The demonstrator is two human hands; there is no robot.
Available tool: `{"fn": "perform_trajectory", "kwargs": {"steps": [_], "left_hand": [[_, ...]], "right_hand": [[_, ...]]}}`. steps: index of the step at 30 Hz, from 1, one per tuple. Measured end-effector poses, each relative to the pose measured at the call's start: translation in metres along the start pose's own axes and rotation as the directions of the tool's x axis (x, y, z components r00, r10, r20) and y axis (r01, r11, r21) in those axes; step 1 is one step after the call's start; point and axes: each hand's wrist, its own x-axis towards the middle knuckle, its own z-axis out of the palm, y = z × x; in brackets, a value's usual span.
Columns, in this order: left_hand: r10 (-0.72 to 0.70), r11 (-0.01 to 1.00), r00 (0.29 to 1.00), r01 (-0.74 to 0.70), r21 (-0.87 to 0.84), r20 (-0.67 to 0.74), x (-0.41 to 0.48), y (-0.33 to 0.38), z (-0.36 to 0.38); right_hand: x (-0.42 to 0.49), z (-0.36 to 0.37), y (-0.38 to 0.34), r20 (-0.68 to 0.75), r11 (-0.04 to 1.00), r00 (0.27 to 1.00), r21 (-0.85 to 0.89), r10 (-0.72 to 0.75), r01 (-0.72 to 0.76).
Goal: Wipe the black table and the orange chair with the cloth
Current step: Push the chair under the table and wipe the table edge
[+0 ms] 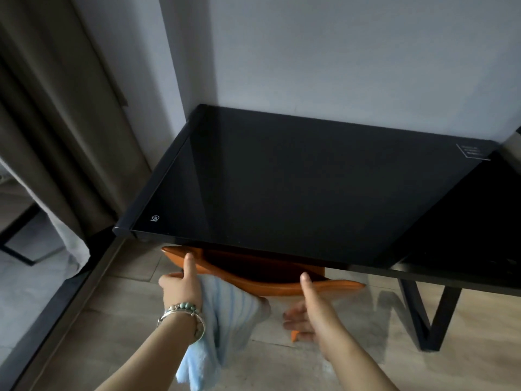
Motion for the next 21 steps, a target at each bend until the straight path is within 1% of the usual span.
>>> {"fn": "perform_trajectory", "kwargs": {"steps": [1, 2, 3, 4, 5, 6, 7, 8, 9, 10, 11, 12, 13, 14, 15, 16, 17, 18, 19, 20, 21], "left_hand": [[0.03, 1.0, 0.999, -0.031, -0.008, -0.016, -0.005, 0.002, -0.004], [0.05, 0.999, 0.999, -0.05, -0.016, 0.0, -0.008, 0.004, -0.007], [0.082, 0.996, 0.996, -0.081, -0.035, 0.018, -0.013, 0.008, -0.01], [0.096, 0.993, 0.994, -0.093, -0.074, 0.043, -0.015, 0.012, -0.011], [0.095, 0.99, 0.993, -0.087, -0.114, 0.068, -0.021, 0.018, -0.012], [0.071, 0.982, 0.99, -0.048, -0.184, 0.119, -0.022, 0.022, -0.012], [0.036, 0.966, 0.981, 0.014, -0.258, 0.189, -0.028, 0.028, -0.013], [-0.02, 0.941, 0.95, 0.123, -0.316, 0.311, -0.035, 0.034, -0.014], [-0.082, 0.906, 0.893, 0.252, -0.34, 0.444, -0.045, 0.04, -0.017], [-0.116, 0.874, 0.834, 0.343, -0.343, 0.539, -0.051, 0.043, -0.02], [-0.117, 0.852, 0.788, 0.393, -0.347, 0.604, -0.056, 0.047, -0.024], [-0.083, 0.843, 0.771, 0.392, -0.368, 0.631, -0.054, 0.048, -0.028], [-0.025, 0.834, 0.779, 0.362, -0.416, 0.626, -0.05, 0.05, -0.031], [0.043, 0.816, 0.813, 0.307, -0.49, 0.581, -0.041, 0.052, -0.037], [0.076, 0.795, 0.853, 0.26, -0.548, 0.516, -0.032, 0.056, -0.042], [0.073, 0.788, 0.888, 0.228, -0.572, 0.454, -0.018, 0.059, -0.047], [0.053, 0.792, 0.918, 0.201, -0.577, 0.393, -0.004, 0.064, -0.052], [0.031, 0.792, 0.945, 0.176, -0.585, 0.327, 0.01, 0.067, -0.056], [0.012, 0.786, 0.965, 0.152, -0.599, 0.261, 0.023, 0.072, -0.06], [0.002, 0.779, 0.98, 0.123, -0.615, 0.198, 0.037, 0.076, -0.064], [-0.002, 0.777, 0.991, 0.086, -0.624, 0.134, 0.049, 0.079, -0.067]], "right_hand": [[-0.009, 0.005, 0.001, 0.01, 0.994, 0.996, -0.06, -0.087, 0.087], [-0.017, 0.01, 0.003, 0.024, 0.97, 0.974, -0.084, -0.226, 0.228], [-0.025, 0.015, 0.003, 0.04, 0.917, 0.92, -0.069, -0.39, 0.392], [-0.032, 0.021, 0.002, 0.068, 0.846, 0.846, -0.039, -0.529, 0.532], [-0.039, 0.025, 0.0, 0.134, 0.774, 0.769, -0.025, -0.625, 0.633], [-0.045, 0.03, -0.002, 0.235, 0.7, 0.692, -0.059, -0.683, 0.711], [-0.049, 0.036, -0.004, 0.339, 0.621, 0.621, -0.124, -0.707, 0.774], [-0.051, 0.041, -0.005, 0.409, 0.546, 0.573, -0.193, -0.71, 0.815], [-0.052, 0.046, -0.007, 0.443, 0.487, 0.538, -0.233, -0.717, 0.842], [-0.051, 0.05, -0.008, 0.427, 0.454, 0.518, -0.251, -0.741, 0.855], [-0.05, 0.053, -0.01, 0.368, 0.433, 0.495, -0.243, -0.787, 0.868], [-0.05, 0.055, -0.014, 0.261, 0.438, 0.491, -0.235, -0.831, 0.868], [-0.051, 0.057, -0.021, 0.128, 0.456, 0.489, -0.224, -0.863, 0.862], [-0.052, 0.059, -0.031, -0.01, 0.467, 0.478, -0.231, -0.878, 0.854], [-0.053, 0.062, -0.044, -0.124, 0.456, 0.439, -0.252, -0.89, 0.853], [-0.054, 0.067, -0.061, -0.206, 0.426, 0.379, -0.288, -0.902, 0.858], [-0.053, 0.075, -0.079, -0.233, 0.386, 0.321, -0.333, -0.918, 0.86], [-0.049, 0.087, -0.097, -0.213, 0.351, 0.29, -0.371, -0.933, 0.859], [-0.044, 0.101, -0.116, -0.158, 0.327, 0.287, -0.406, -0.945, 0.854], [-0.037, 0.118, -0.131, -0.082, 0.291, 0.285, -0.45, -0.955, 0.845], [-0.028, 0.135, -0.143, 0.012, 0.233, 0.277, -0.506, -0.961, 0.83]]}}
